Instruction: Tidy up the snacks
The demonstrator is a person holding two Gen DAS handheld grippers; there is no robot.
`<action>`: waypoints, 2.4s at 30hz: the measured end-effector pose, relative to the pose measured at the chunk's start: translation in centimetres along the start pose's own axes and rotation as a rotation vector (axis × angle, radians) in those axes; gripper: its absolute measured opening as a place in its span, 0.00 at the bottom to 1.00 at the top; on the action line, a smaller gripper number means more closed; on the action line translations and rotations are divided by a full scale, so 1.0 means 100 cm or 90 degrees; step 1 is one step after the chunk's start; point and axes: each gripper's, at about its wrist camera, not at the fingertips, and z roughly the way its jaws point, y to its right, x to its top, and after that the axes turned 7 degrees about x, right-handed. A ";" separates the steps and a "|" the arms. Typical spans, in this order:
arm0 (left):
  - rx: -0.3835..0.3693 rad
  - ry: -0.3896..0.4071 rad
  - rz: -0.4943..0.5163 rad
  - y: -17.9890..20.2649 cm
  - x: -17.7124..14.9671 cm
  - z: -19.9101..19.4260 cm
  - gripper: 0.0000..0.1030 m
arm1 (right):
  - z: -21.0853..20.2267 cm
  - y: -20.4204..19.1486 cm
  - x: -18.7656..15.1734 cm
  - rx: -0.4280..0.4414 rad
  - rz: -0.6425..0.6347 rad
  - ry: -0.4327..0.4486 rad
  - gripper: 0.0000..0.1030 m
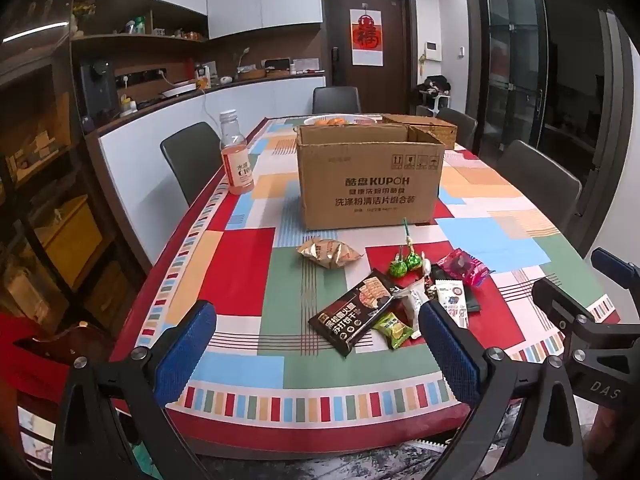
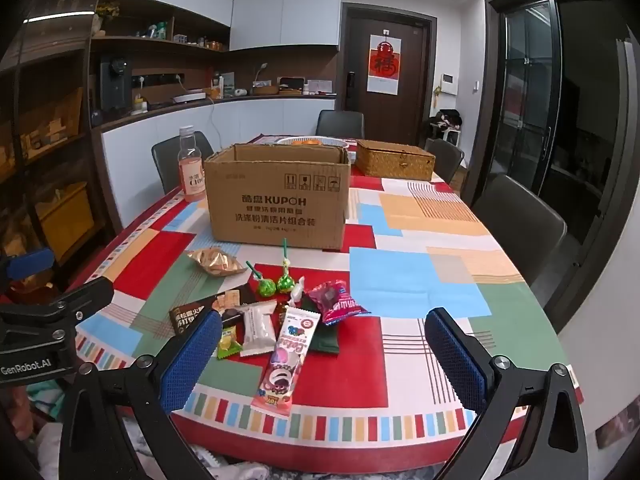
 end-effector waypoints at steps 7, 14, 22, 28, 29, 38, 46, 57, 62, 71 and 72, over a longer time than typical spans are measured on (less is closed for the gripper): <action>-0.008 -0.004 -0.005 -0.004 -0.002 -0.003 1.00 | 0.000 -0.003 0.000 0.005 0.001 0.000 0.99; -0.005 -0.005 -0.007 -0.004 -0.002 0.000 1.00 | 0.000 0.000 -0.002 0.002 -0.003 -0.002 0.99; -0.002 -0.004 -0.009 -0.004 -0.002 -0.002 1.00 | -0.001 0.000 -0.002 0.002 -0.003 -0.003 0.99; 0.002 -0.002 -0.010 -0.005 -0.001 -0.004 1.00 | -0.001 0.000 -0.001 0.002 -0.003 -0.003 0.99; 0.002 -0.002 -0.010 -0.005 -0.001 -0.005 1.00 | -0.001 0.000 -0.001 0.002 -0.003 -0.003 0.99; 0.002 -0.001 -0.010 -0.005 0.000 -0.005 1.00 | -0.001 0.000 -0.002 0.001 -0.003 -0.004 0.99; 0.002 -0.001 -0.010 -0.005 -0.001 -0.005 1.00 | -0.002 0.000 -0.002 0.001 -0.003 -0.004 0.99; 0.002 -0.001 -0.009 -0.006 0.000 -0.005 1.00 | -0.001 0.001 -0.001 0.001 -0.004 -0.004 0.99; 0.002 -0.001 -0.009 -0.006 0.000 -0.005 1.00 | -0.001 0.001 -0.001 0.001 -0.004 -0.003 0.99; 0.002 -0.001 -0.009 -0.006 0.000 -0.005 1.00 | -0.002 0.000 -0.002 0.000 -0.004 -0.002 0.99; 0.003 -0.001 -0.009 -0.006 0.000 -0.005 1.00 | -0.002 0.000 -0.002 0.000 -0.004 -0.002 0.99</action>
